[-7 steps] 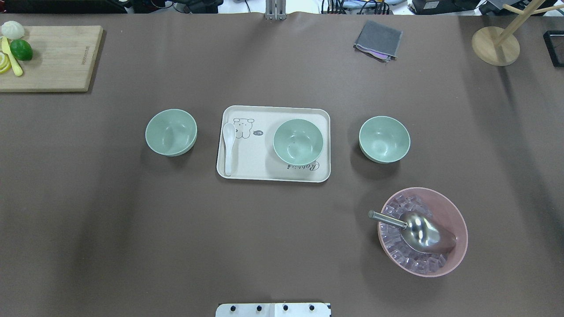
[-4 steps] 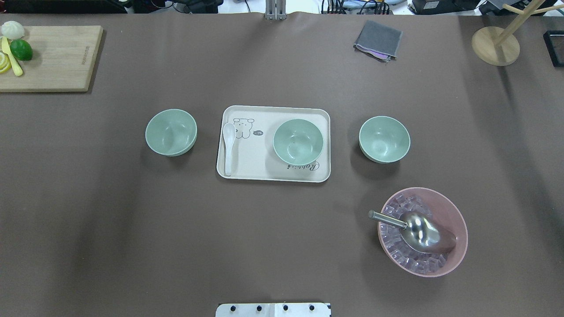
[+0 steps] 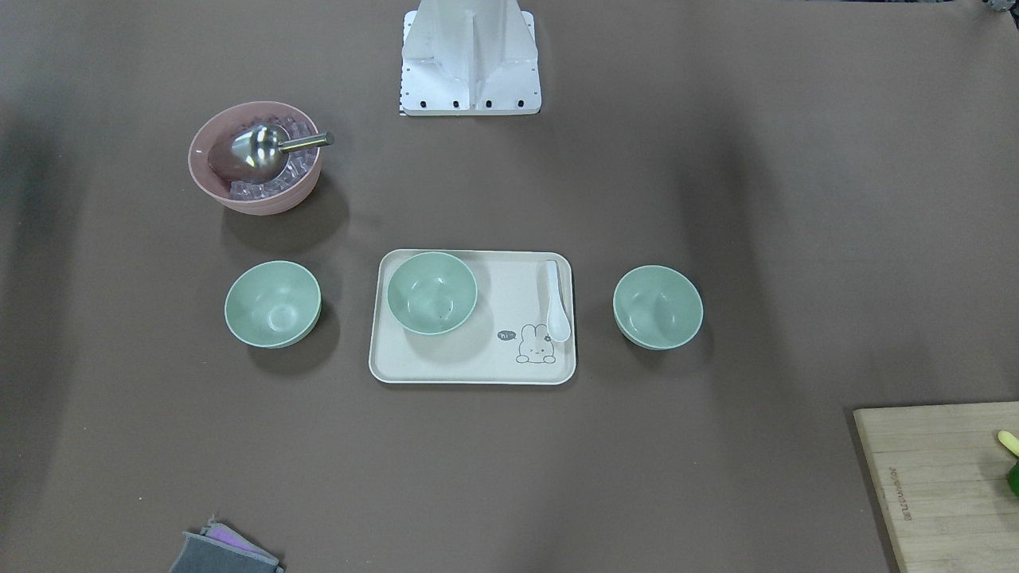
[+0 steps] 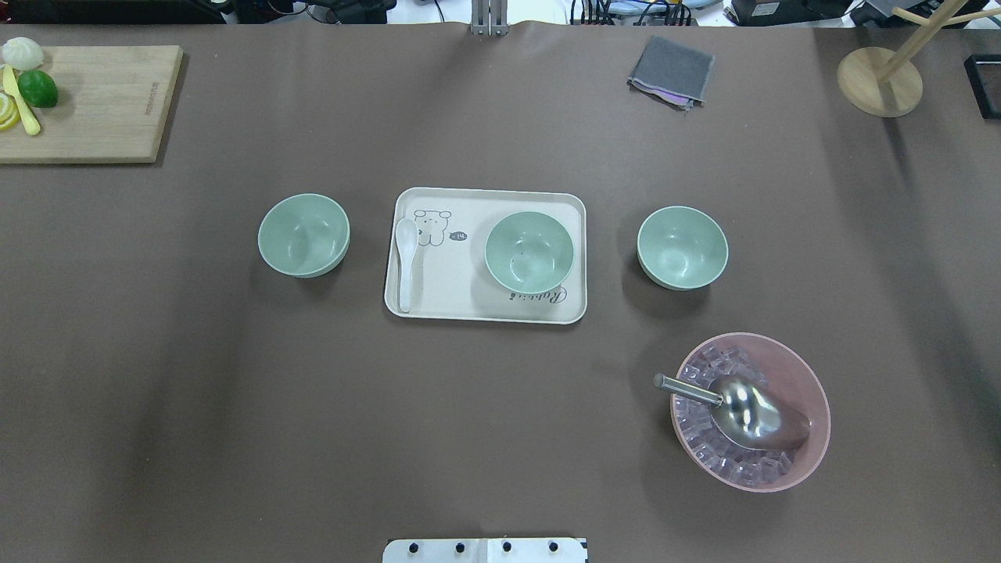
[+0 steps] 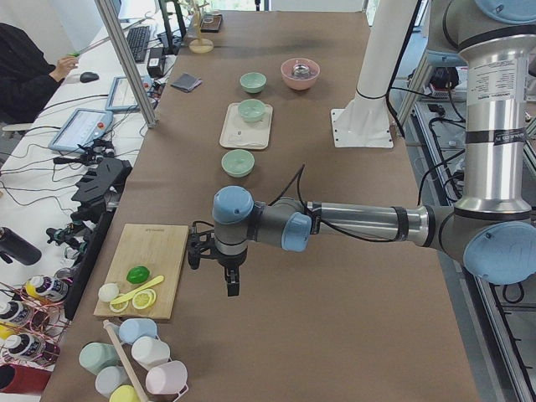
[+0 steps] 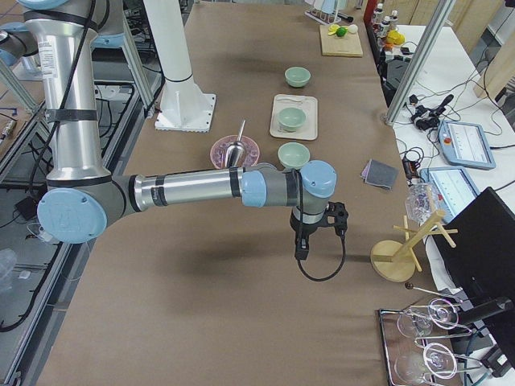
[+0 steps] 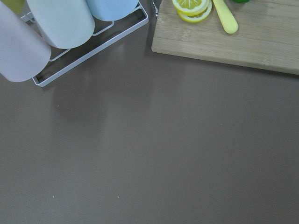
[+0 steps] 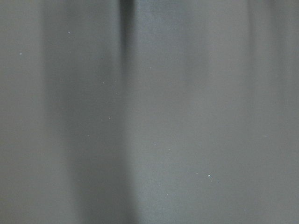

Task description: Stack green bowls together

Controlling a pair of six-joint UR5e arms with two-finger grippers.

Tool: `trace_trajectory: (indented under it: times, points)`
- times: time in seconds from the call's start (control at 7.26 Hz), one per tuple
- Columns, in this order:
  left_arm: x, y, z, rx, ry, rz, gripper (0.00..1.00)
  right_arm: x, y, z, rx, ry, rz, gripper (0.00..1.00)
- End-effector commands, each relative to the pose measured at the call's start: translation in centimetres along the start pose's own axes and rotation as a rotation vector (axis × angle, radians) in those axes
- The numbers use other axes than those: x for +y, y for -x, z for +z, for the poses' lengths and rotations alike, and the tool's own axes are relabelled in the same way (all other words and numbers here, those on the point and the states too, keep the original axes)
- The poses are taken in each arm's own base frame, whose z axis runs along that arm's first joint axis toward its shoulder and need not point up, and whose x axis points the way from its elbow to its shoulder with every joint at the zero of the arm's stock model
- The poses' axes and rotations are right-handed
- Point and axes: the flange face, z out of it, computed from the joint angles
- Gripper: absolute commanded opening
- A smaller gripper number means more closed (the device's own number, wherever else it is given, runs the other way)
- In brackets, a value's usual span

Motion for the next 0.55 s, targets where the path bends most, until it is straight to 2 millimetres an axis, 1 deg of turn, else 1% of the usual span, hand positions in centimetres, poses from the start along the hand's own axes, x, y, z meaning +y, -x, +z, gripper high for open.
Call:
trace_trajectory:
  times: [0.0, 0.41]
  points:
    - [-0.01, 0.02, -0.04, 0.001, -0.003, 0.003, 0.98, -0.15, 0.18, -0.14, -0.003, -0.003, 0.005, 1.00]
    - [-0.07, -0.06, 0.01, 0.001, -0.003, 0.003, 0.98, -0.55, 0.60, -0.19, -0.003, -0.004, 0.002, 1.00]
